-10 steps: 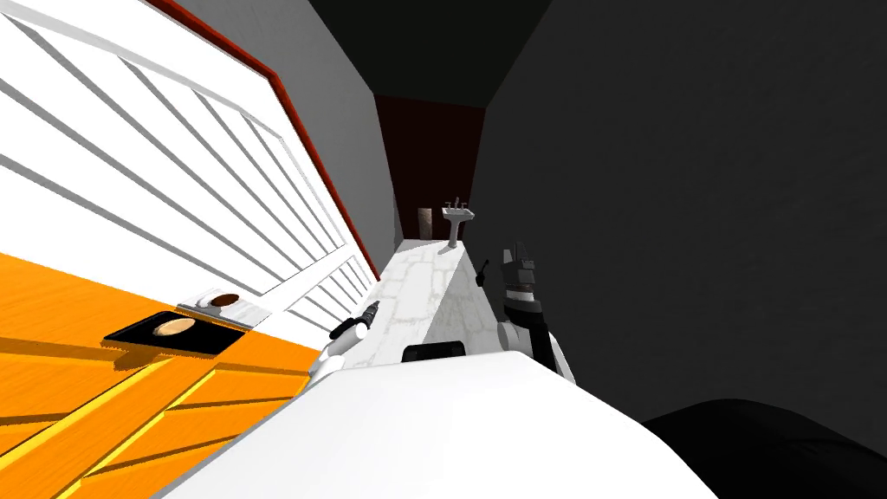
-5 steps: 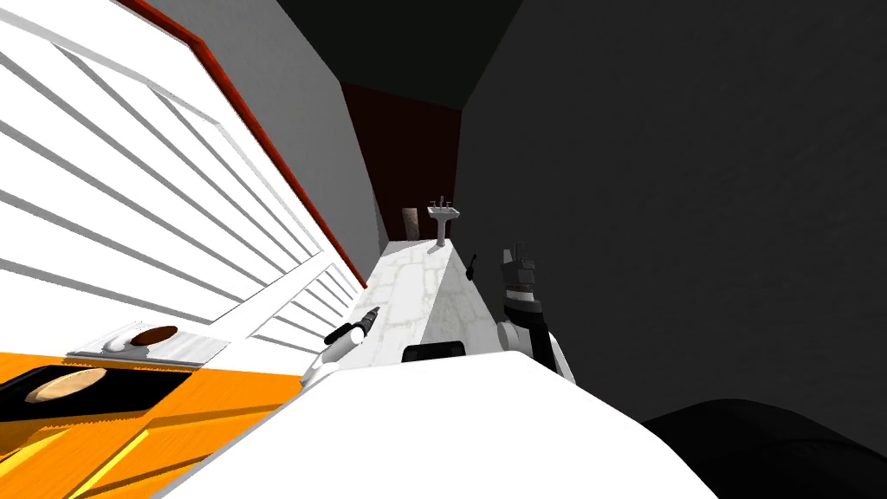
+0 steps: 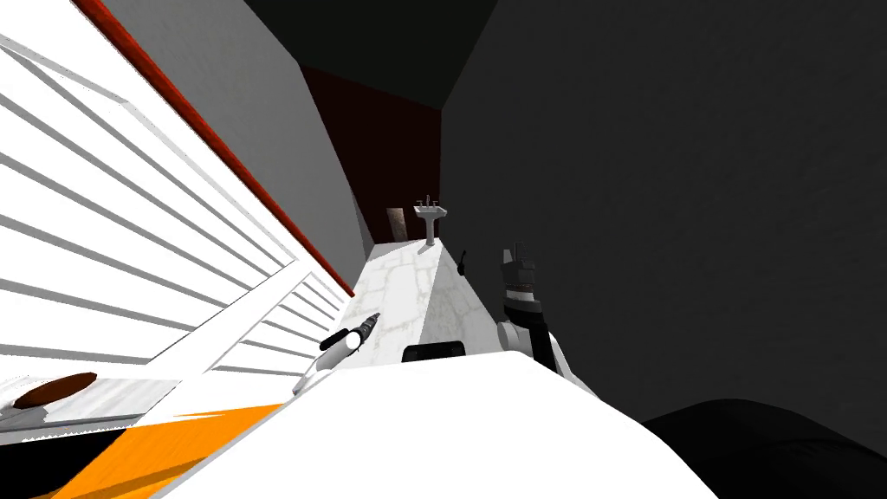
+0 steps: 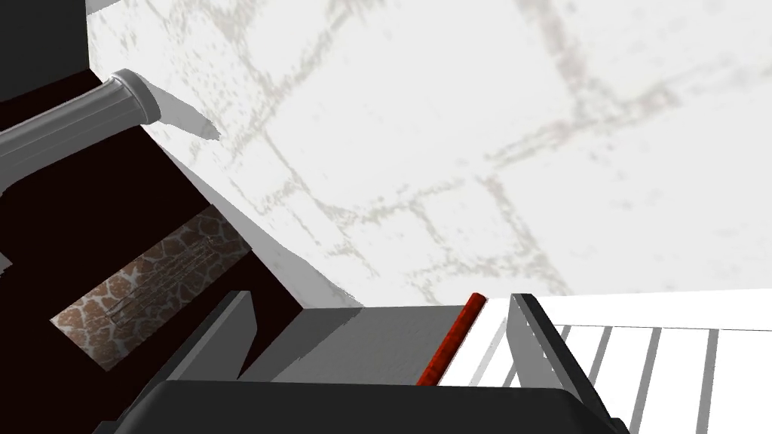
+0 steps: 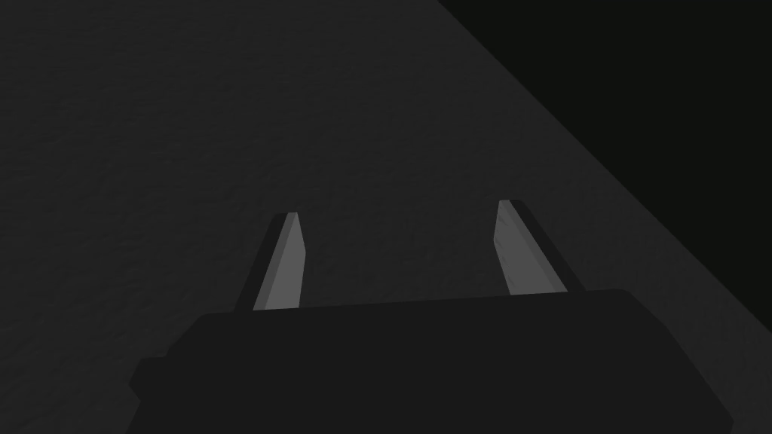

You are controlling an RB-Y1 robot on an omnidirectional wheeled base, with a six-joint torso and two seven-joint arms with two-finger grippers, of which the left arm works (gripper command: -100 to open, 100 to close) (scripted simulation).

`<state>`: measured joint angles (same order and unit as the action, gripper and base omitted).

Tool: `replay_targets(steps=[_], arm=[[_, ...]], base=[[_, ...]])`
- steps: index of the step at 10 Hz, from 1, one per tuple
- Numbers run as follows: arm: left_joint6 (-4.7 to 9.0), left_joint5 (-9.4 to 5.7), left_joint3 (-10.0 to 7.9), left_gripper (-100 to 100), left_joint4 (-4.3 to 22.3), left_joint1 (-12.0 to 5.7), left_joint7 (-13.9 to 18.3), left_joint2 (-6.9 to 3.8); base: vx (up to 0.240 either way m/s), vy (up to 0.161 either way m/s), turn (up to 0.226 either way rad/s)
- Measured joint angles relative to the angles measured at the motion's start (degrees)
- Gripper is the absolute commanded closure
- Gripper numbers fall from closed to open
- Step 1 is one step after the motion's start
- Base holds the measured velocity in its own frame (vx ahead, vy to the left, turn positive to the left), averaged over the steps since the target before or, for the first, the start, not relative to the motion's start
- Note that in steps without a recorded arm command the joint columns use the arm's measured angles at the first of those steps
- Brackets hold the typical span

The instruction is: Push the door open

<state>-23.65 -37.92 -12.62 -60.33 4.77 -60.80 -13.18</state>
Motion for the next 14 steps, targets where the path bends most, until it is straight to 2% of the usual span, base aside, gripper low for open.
replay_targets(steps=[3, 4, 5, 6, 8, 11, 13, 14], arm=[[-3.36, -1.26, 0.01, -100, -1.8, 1.87, -2.6, -0.32], [-4.08, -2.22, 0.24, -100, -1.4, 2.15, -3.8, -0.54], [-4.93, -2.54, 0.30, -100, -1.7, 2.58, -4.7, -0.57], [-6.26, -3.07, 0.30, -100, -2.3, 3.18, -5.5, -0.86], [-7.55, -4.37, 0.64, -100, -2.2, 3.89, -7.5, -1.05], [-9.97, -6.92, 1.10, -100, -2.2, 5.17, -11.0, -1.71], [-11.90, -7.96, 1.35, -100, -2.9, 6.35, -13.0, -1.90], [-12.65, -9.33, 1.45, -100, -2.4, 6.64, -14.5, -2.35]], base=[[-0.068, 0.060, -0.280], [-0.080, 0.074, -0.221], [-0.084, 0.071, -0.277], [-0.076, 0.059, -0.278], [-0.068, 0.049, -0.243], [-0.095, 0.068, -0.260], [-0.077, 0.057, -0.276], [-0.084, 0.080, -0.365]])
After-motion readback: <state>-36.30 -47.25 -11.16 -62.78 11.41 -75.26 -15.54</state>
